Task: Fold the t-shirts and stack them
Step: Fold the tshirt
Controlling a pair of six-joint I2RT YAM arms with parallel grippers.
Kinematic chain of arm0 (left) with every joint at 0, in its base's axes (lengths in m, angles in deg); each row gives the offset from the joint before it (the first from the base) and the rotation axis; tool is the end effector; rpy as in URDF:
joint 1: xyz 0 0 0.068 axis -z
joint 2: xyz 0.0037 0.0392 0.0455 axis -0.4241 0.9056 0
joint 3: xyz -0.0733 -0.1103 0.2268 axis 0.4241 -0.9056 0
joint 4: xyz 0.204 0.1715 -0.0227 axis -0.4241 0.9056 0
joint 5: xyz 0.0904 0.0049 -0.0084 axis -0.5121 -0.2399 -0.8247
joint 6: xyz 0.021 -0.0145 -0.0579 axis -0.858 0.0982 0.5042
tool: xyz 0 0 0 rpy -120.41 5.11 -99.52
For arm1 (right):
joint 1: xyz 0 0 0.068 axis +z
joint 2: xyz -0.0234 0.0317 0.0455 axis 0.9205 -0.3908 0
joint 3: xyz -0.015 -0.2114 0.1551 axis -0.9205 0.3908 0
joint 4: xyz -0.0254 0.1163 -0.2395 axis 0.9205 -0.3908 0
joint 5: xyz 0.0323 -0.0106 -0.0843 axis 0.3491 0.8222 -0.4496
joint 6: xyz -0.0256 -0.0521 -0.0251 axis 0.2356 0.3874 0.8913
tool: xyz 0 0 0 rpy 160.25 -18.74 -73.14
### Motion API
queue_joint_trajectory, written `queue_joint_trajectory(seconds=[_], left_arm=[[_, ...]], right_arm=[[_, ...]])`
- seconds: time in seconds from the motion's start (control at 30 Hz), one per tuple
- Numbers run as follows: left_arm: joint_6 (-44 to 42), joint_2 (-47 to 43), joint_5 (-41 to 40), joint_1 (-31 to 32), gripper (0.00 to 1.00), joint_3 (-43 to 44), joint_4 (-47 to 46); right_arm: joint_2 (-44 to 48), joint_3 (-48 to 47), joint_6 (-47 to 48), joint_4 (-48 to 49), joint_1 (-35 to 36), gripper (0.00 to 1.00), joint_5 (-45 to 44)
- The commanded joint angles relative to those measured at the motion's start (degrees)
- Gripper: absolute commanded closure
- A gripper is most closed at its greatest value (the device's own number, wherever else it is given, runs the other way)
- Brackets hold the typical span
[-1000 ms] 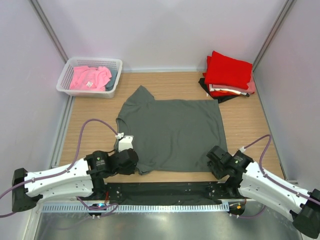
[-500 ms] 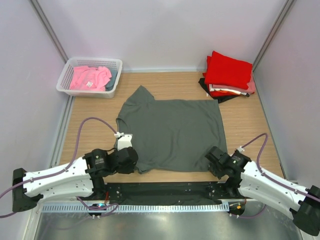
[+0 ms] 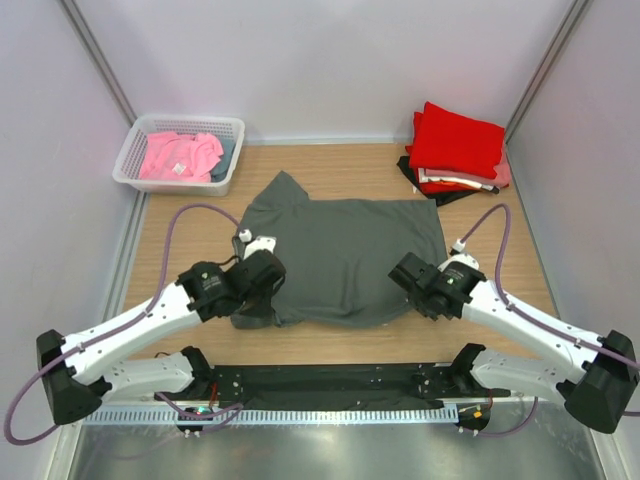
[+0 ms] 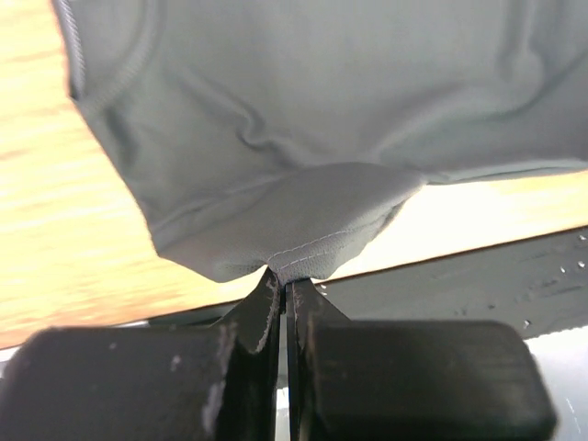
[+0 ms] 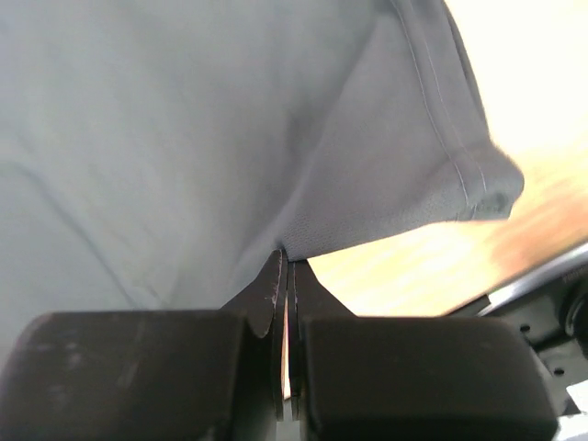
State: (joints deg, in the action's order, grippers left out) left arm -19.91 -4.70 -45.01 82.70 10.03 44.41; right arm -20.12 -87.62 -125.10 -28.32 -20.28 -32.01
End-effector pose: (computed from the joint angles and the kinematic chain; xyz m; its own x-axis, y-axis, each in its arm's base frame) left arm 0.1177 -0.1574 0.2656 -0.8625 0.0633 -0.5022 0.1466 0.9809 -0.1281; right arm 0.1324 0.1072 0.2121 -0.5983 0.6484 -0.4708 0.6453 0.7382 0.1966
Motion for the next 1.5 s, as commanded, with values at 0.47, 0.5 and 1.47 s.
queue_joint_trajectory(seconds=[0.47,0.5,1.47], left_arm=[[-27.31,20.39,10.53,-18.4,1.0,21.05,3.95],[-27.75,21.01,9.92,-18.58,1.0,21.94,4.13],[-24.24,45.48,-9.86,-28.6,0.52,37.43,5.8]], right_arm=[[-10.88,-8.56,27.32,10.94,-10.76,0.99,-7.7],[-11.23,-8.75,28.3,11.38,-11.29,0.99,-7.44],[-28.84,-20.35,52.56,21.93,-30.99,0.21,5.66]])
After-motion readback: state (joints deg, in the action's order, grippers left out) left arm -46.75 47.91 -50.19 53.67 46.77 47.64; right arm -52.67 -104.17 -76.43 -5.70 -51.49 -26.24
